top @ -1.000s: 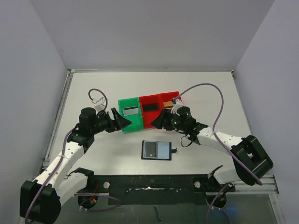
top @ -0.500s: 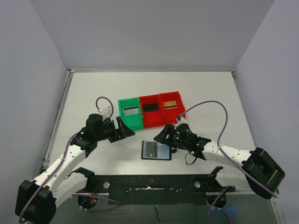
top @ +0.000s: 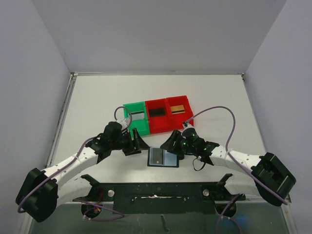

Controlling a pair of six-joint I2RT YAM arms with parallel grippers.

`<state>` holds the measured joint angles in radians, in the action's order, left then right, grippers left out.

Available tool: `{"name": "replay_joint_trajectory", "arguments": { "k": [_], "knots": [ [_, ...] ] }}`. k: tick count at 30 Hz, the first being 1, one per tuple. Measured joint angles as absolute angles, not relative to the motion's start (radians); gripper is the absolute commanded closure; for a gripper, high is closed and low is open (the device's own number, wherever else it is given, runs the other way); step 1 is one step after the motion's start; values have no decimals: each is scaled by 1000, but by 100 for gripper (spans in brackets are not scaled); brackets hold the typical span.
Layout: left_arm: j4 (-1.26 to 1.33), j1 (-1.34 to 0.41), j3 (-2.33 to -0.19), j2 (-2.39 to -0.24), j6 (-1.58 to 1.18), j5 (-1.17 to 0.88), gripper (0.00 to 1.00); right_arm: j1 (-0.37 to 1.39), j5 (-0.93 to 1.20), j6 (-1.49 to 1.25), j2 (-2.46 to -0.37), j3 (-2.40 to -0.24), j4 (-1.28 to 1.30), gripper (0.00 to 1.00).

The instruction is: Take the credit cards out of the card holder

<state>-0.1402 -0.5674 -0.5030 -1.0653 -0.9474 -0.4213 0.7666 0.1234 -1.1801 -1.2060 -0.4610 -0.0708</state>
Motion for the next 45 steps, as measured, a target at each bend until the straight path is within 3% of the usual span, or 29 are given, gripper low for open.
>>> {"name": "replay_joint_trajectory", "arguments": {
  "k": [12, 21, 45],
  "knots": [
    [-120, -639, -528, -1174, -936, -405, 48, 768, 149, -1215, -1329, -439, -186, 67],
    [-124, -664, -581, -1257, -911, -396, 51, 767, 178, -1232, -1339, -385, -233, 69],
    [-200, -784, -675, -1425, -856, -294, 68, 767, 224, -1220, -1373, -385, -258, 78]
  ]
}}
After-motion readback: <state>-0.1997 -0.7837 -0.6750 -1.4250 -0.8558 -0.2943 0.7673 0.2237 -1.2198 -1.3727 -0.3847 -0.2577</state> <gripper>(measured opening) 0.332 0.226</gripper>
